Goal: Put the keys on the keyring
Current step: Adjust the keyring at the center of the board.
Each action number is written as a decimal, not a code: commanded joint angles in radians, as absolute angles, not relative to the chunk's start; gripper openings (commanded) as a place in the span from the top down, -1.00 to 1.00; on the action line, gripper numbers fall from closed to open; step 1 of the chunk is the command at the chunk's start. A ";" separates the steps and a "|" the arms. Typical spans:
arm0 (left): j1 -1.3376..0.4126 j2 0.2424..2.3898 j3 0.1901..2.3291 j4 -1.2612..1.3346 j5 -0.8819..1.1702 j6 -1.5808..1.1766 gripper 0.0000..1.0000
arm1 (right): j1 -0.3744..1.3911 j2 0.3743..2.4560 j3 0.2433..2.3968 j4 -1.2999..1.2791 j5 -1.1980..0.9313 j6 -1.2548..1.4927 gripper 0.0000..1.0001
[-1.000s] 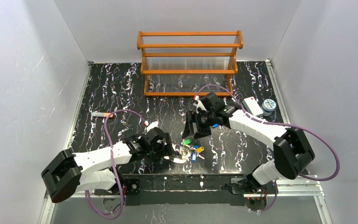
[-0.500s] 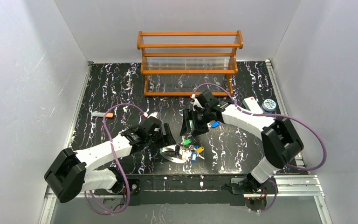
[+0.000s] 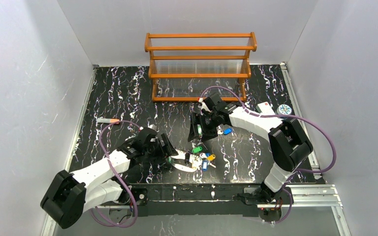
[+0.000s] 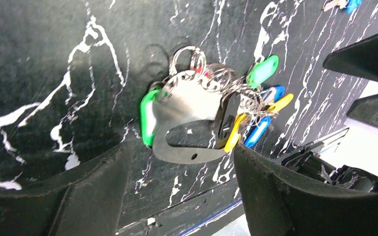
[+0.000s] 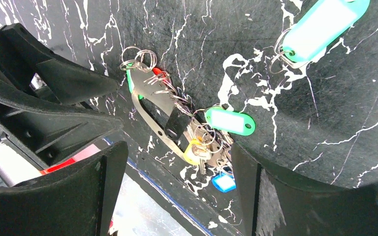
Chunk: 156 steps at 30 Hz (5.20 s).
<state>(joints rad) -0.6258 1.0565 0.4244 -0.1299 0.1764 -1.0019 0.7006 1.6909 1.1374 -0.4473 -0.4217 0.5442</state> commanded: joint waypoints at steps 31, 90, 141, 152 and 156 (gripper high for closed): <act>-0.604 1.355 0.624 -0.096 0.128 -0.865 -0.12 | 0.788 1.649 0.879 -0.311 -0.539 0.583 0.16; -0.572 1.108 0.462 0.100 0.187 -0.927 0.01 | 0.675 1.501 0.834 -0.227 -0.465 0.555 -0.12; -0.572 1.051 0.421 0.116 0.258 -0.886 0.01 | 0.797 1.539 0.836 -0.064 -0.376 0.588 0.38; -0.574 1.056 0.382 0.185 0.320 -0.914 0.04 | 0.794 1.721 0.980 -0.067 -0.491 0.557 0.28; -0.574 1.044 0.380 0.180 0.308 -0.917 0.04 | 0.795 1.824 1.095 -0.114 -0.507 0.546 0.28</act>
<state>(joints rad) -0.5777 1.0664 0.3897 0.1795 0.2977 -0.9165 0.7937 1.7523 0.9779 -0.0898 -0.4633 0.5705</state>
